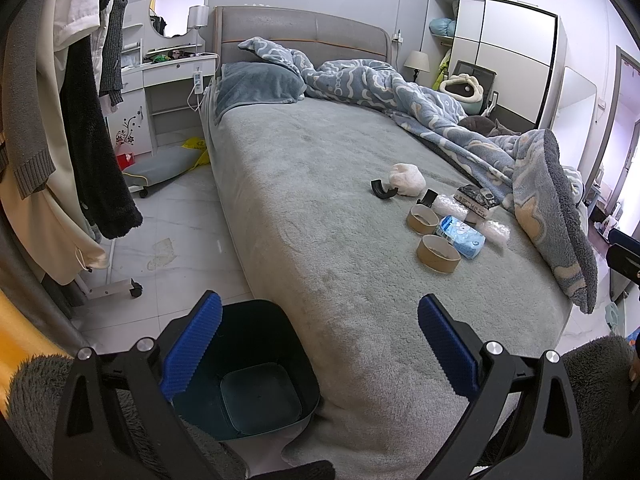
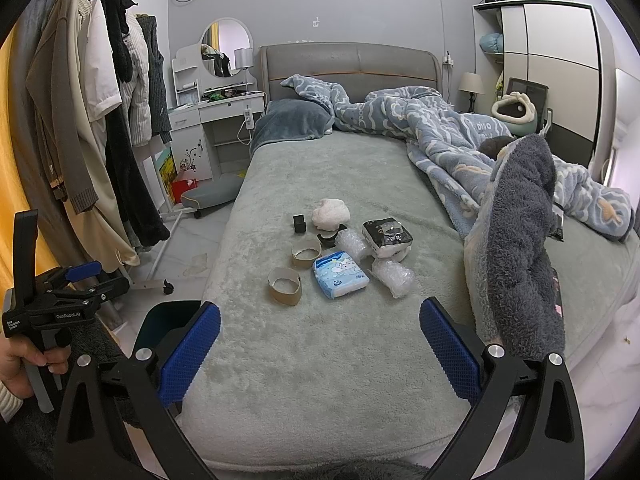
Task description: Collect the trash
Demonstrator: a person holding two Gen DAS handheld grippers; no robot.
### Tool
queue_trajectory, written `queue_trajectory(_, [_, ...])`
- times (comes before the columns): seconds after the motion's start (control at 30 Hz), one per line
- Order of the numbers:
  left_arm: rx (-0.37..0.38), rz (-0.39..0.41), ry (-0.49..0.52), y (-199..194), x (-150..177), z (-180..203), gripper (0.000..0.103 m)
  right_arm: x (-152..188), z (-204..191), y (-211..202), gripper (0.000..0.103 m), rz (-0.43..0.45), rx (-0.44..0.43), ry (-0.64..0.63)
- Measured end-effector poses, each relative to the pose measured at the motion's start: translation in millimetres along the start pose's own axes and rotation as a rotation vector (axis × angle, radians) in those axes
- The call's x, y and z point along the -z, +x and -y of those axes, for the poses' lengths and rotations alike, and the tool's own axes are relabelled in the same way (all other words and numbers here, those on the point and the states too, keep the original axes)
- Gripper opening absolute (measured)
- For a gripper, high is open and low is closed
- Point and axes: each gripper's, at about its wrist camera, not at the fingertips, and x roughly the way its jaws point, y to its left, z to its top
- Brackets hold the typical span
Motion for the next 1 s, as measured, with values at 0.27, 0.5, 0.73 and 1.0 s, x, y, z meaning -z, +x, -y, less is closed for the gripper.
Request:
queue_trajectory(0.27, [0.001,0.0,-0.001,0,0,0,0.1,0,0,0,0.1,0.0,0.0,0.0])
queue_trajectory(0.5, [0.001,0.0,-0.001,0,0,0,0.1,0,1,0,0.1,0.0,0.0,0.001])
queue_trajectory(0.73, [0.002,0.0,-0.002,0,0,0,0.1,0,-1,0,0.1,0.0,0.0,0.002])
queue_trajectory(1.0, [0.017,0.01,0.005,0,-1,11,0.1,-3,3,5,0.1,-0.025,0.045,-0.013])
